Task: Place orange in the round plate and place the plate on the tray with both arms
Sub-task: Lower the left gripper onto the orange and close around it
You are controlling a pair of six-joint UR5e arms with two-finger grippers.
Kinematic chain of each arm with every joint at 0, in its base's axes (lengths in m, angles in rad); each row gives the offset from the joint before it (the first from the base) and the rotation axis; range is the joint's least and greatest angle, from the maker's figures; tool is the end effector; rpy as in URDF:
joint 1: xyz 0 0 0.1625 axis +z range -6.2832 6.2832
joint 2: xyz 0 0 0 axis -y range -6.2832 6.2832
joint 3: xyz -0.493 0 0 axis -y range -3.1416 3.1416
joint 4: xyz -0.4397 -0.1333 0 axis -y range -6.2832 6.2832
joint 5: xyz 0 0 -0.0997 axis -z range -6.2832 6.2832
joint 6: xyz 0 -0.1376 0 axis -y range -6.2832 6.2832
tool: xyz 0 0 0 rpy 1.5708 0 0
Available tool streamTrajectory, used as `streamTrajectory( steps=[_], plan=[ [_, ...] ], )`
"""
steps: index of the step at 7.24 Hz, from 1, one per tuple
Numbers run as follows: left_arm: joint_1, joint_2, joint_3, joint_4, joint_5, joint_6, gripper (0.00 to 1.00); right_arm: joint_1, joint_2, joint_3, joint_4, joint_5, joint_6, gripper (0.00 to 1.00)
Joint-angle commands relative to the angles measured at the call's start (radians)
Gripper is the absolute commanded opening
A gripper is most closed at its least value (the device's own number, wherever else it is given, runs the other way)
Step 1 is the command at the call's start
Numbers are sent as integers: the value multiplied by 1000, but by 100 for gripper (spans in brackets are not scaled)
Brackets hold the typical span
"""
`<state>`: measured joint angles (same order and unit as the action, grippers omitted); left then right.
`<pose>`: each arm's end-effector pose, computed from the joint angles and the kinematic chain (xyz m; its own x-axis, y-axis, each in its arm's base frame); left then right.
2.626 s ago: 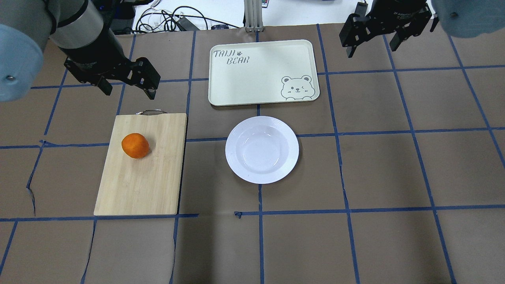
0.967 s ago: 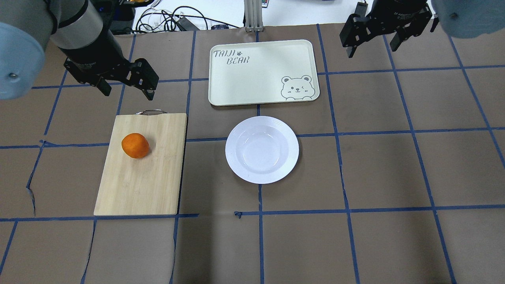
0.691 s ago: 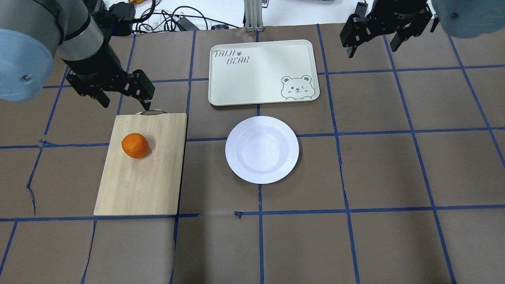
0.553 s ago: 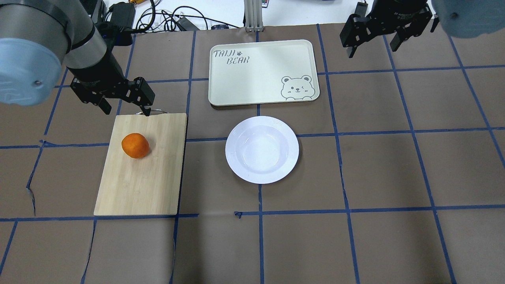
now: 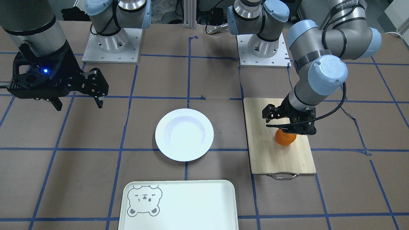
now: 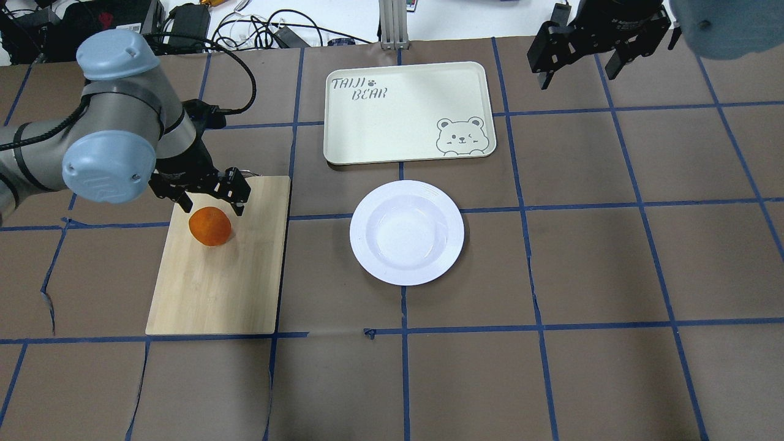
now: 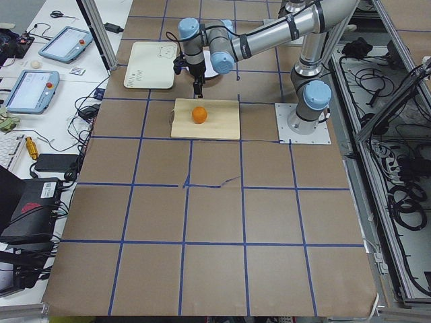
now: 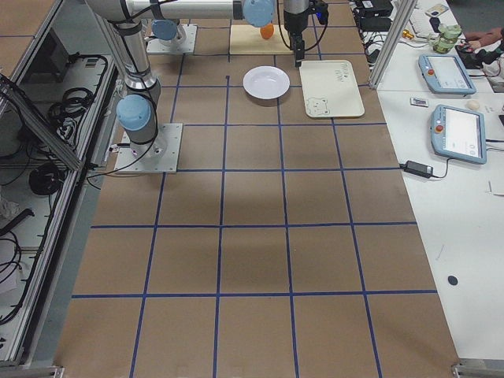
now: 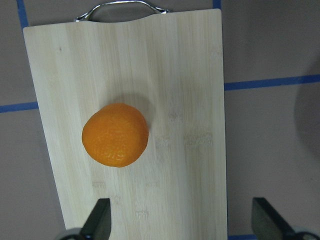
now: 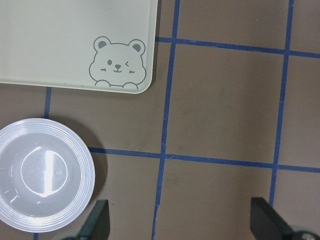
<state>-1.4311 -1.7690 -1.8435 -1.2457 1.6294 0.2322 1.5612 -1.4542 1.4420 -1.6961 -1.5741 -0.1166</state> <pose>-0.0450 -0.5795 0.2960 -0.9949 0.0984 -0.0230 0.0937 0.9835 0.1547 0.1269 -0.6159 0.5349 -0.9943 -0.1053 0.0192 -0.1069 0.9850 -0.1358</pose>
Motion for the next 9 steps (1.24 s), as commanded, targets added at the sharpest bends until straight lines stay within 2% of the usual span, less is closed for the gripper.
streamTrajectory(
  steps=[1, 5, 6, 7, 8, 9],
  plan=[
    [40, -78, -14, 48, 53, 62, 100, 0, 0, 0, 3, 0, 0, 100],
    [43, -158, -13, 98, 63, 78, 100, 0, 0, 0, -1, 2, 0, 100],
    [43, -165, -11, 117, 66, 116, 95, 0, 0, 0, 1, 2, 0, 100],
    [43, -170, -6, 126, 64, 140, 52, 0, 0, 0, -1, 2, 0, 100],
    [43, -168, -5, 130, 64, 138, 23, 0, 0, 0, -1, 2, 0, 100],
    [43, -158, -2, 131, 61, 128, 7, 0, 0, 0, -1, 2, 0, 100]
  ],
)
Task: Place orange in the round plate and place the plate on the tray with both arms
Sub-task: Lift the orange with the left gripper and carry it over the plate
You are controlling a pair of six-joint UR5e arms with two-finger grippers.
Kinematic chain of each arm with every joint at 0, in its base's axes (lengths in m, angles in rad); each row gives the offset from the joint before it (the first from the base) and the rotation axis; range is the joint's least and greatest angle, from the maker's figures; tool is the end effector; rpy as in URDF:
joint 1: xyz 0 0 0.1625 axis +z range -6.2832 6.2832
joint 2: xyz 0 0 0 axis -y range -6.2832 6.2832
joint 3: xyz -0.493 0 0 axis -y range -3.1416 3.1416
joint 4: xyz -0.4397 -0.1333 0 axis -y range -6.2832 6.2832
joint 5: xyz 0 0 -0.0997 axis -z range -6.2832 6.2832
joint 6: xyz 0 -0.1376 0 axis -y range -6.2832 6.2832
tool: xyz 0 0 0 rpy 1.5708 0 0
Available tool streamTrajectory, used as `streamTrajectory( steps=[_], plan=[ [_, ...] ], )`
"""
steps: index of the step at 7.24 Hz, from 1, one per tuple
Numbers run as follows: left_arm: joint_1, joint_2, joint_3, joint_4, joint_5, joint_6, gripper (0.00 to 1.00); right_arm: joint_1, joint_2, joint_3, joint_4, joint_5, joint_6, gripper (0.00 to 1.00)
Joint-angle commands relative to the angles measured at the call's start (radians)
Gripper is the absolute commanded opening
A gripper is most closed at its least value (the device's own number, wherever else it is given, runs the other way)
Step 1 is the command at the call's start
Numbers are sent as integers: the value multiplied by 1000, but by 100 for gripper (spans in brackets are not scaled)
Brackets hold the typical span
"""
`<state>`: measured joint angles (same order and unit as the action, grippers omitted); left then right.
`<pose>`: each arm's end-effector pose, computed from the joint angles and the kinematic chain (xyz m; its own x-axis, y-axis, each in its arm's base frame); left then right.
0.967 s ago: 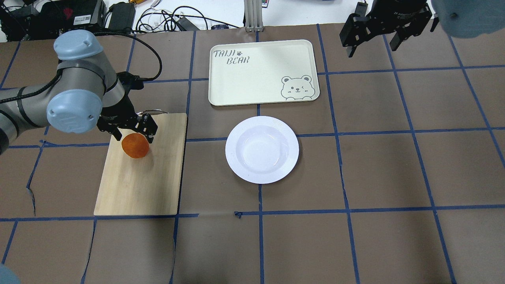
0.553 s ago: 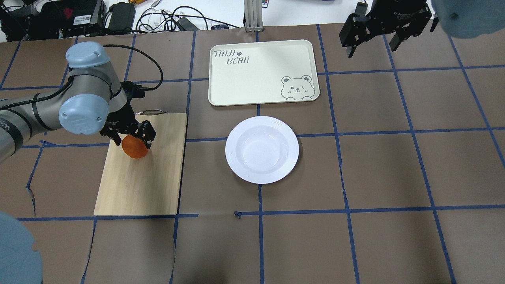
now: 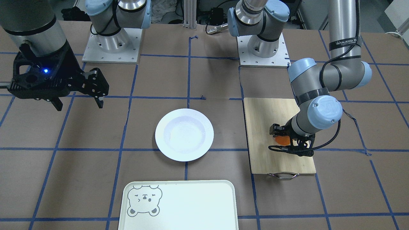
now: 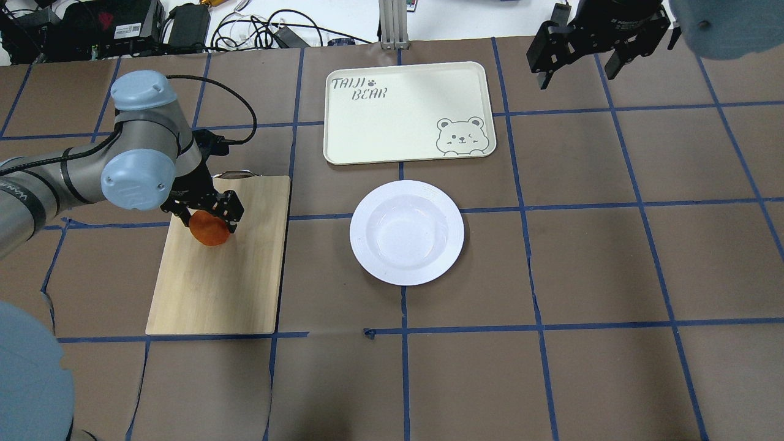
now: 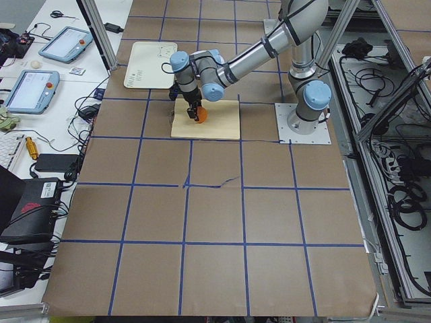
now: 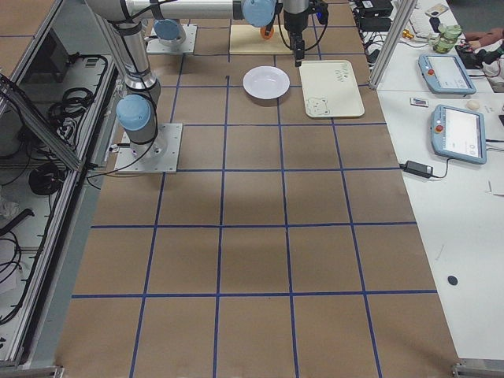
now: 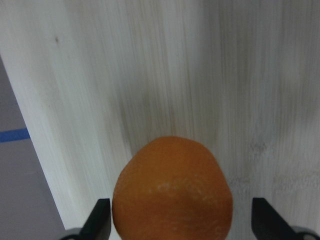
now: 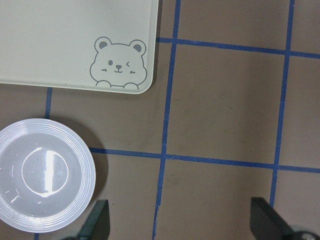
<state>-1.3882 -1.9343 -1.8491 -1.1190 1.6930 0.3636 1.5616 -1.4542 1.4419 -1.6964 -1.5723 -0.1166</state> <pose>-0.0057 -0.6108 0.2071 -0.9796 0.1961 -0.0447 0.1820 0.9586 0.2191 0.1274 -0.6159 0.5350 -0.9942 -0.1059 0.0175 -0.1073 0.9848 -0.1364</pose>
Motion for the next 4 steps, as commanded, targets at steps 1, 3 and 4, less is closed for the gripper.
streamTrajectory(
  steps=[1, 3, 4],
  plan=[
    [-20, 18, 14, -4, -9, -14, 7, 0, 0, 0, 0, 0, 0, 100],
    [-102, 37, 77, -95, -91, -186, 7, 0, 0, 0, -2, 0, 0, 100],
    [-177, 35, 82, -99, -117, -309, 7, 0, 0, 0, 0, 0, 0, 100]
  ],
)
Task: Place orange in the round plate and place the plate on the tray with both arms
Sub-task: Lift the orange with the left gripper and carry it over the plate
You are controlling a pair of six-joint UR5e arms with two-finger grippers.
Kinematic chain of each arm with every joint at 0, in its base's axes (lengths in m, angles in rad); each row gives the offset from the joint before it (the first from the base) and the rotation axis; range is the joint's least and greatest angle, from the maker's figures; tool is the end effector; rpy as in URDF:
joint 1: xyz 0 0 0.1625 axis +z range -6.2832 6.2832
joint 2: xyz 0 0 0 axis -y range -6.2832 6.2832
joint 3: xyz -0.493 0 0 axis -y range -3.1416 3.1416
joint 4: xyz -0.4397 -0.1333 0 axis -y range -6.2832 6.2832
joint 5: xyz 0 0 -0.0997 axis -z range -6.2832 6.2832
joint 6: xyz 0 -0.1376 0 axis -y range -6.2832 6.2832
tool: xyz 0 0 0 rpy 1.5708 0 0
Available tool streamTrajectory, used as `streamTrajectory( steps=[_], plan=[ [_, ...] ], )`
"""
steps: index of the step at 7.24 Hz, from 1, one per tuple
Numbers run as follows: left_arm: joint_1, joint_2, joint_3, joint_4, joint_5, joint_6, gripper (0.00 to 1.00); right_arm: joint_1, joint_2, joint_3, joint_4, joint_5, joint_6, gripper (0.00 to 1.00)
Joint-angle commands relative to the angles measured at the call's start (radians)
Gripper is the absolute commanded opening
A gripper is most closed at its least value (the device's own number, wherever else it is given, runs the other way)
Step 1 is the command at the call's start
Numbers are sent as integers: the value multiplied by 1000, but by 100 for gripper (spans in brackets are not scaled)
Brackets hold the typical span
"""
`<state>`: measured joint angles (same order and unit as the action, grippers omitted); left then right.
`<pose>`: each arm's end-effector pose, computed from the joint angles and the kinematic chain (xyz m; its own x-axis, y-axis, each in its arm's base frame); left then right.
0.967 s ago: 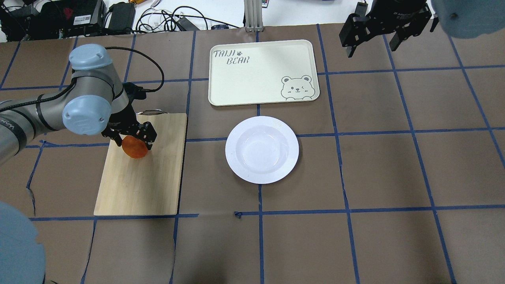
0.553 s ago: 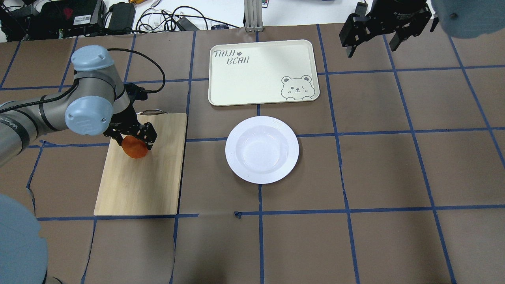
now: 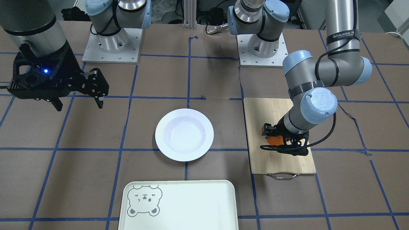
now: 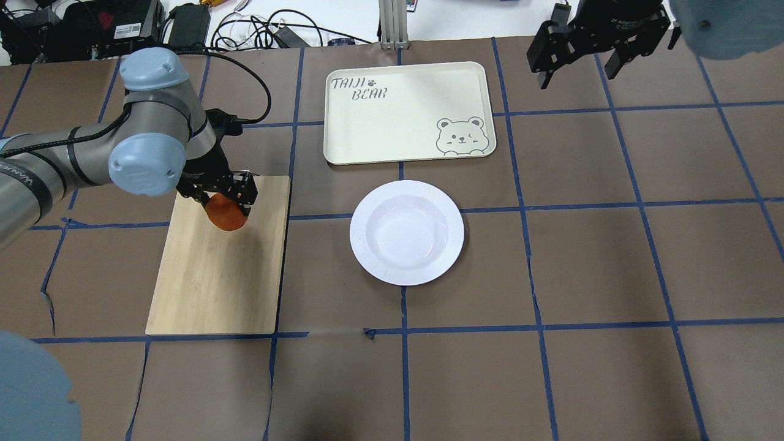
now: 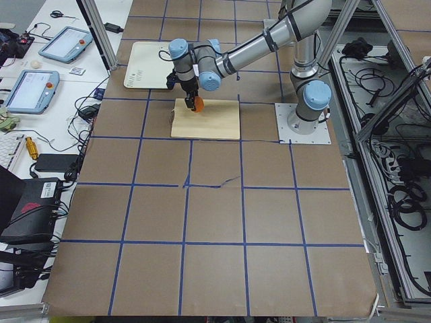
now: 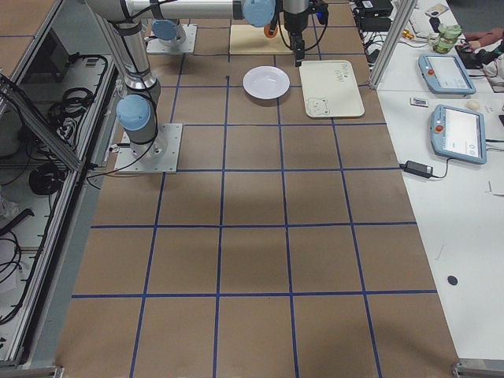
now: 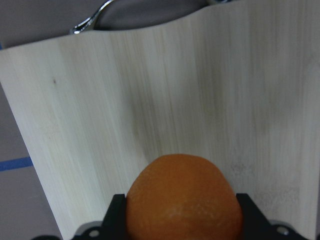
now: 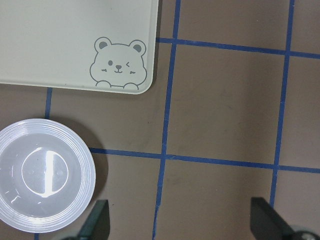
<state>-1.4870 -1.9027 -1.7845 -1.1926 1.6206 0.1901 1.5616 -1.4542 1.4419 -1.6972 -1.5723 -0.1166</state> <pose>-0.0748 -0.6203 0.2483 -0.9936 0.1117 -0.0167 0.1072 0.9791 0.1729 0.1274 -0.6160 0.5351 -0.9942 -0.1059 0.0176 -0.1073 0.9847 -0.1372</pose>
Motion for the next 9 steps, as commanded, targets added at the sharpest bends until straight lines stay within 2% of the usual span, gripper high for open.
streamTrajectory(
  steps=[1, 3, 4, 5, 7, 8, 9],
  plan=[
    [-170, 2, 19, -22, -63, -262, 7, 0, 0, 0, 1, 0, 0, 100],
    [-345, -7, 16, 31, -64, -450, 7, 0, 0, 0, -2, 2, 0, 100],
    [-408, -25, 14, 97, -94, -583, 7, 0, 0, 0, -1, 0, 0, 100],
    [-448, -42, 11, 138, -190, -695, 7, 0, 0, 0, -2, 2, 0, 100],
    [-482, -97, 10, 253, -208, -782, 7, -2, 0, 0, -2, 0, 0, 100],
    [-483, -120, 11, 263, -203, -781, 13, -2, 2, 0, -2, 0, 0, 100],
    [-483, -131, 14, 269, -197, -770, 75, -2, 2, 0, -1, 0, 0, 100]
  ],
)
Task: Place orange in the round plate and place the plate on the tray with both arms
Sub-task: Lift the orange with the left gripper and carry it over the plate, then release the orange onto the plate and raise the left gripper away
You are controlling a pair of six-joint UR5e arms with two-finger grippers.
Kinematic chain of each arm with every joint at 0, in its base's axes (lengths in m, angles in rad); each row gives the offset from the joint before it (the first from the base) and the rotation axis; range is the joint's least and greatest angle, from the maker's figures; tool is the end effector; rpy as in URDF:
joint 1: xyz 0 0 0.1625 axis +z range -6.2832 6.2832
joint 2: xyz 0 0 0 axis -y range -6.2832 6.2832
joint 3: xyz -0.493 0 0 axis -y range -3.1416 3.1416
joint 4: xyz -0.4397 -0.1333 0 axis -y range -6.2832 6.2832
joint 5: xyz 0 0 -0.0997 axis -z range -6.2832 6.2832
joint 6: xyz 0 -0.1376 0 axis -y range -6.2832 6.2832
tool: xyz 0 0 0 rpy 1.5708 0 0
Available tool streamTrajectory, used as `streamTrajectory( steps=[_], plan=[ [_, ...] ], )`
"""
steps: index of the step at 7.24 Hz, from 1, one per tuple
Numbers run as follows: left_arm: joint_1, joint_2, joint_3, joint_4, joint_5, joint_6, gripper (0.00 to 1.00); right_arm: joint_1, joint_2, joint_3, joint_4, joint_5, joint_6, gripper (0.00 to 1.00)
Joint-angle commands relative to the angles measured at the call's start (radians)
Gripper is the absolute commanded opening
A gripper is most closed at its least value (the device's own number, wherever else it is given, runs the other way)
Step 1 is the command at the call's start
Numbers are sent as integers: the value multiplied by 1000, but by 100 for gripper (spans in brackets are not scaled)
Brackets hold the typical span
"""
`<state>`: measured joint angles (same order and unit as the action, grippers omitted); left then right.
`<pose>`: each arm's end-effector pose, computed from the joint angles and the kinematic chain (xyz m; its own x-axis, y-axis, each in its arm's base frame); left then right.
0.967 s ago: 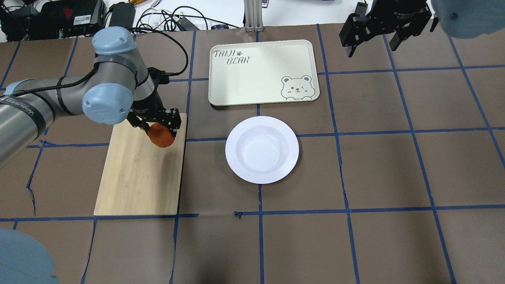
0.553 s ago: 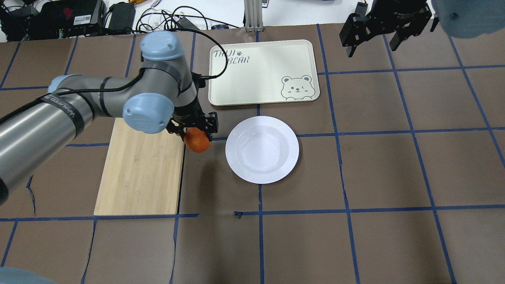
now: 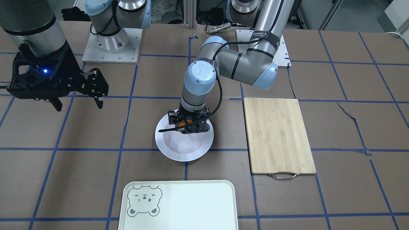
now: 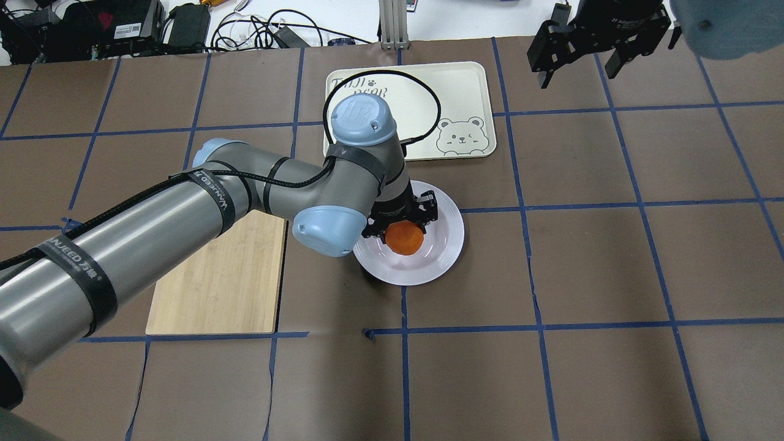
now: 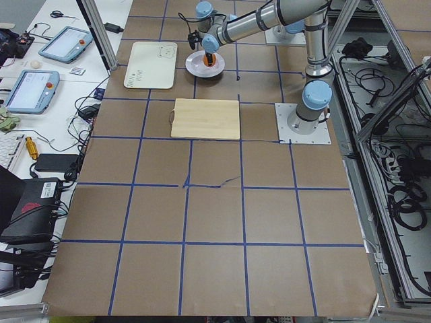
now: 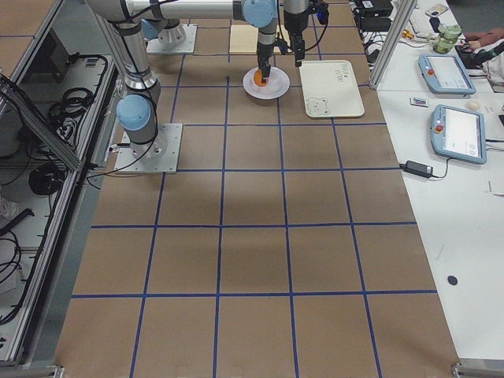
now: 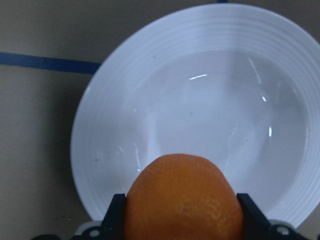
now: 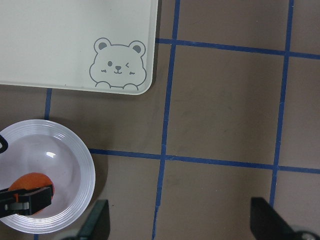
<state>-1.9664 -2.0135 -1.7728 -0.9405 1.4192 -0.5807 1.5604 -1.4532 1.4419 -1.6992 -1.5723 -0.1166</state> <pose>-0.3967 -0.5500 0.2063 -0.9747 -0.1894 0.1183 -0.1787 0.9793 0.0949 0.1267 -0.6168 0.5347 -0.9944 -0.1047 0.0177 -0.1061 0.9847 -0.1381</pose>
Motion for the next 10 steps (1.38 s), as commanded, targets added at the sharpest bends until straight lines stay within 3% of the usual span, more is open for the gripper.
streamTrajectory(
  steps=[1, 4, 8, 10],
  plan=[
    [-2, -13, 6, 19, 10, 13, 100, 0, 1, 0, 1, 0, 0, 100],
    [84, 80, 15, -53, 90, 155, 100, 0, 1, 0, 1, 0, 0, 100],
    [202, 303, 151, -494, 159, 369, 100, 0, 2, 2, 4, 0, 0, 100],
    [218, 390, 182, -554, 159, 381, 100, -6, 2, 20, 1, 1, 0, 100]
  ],
)
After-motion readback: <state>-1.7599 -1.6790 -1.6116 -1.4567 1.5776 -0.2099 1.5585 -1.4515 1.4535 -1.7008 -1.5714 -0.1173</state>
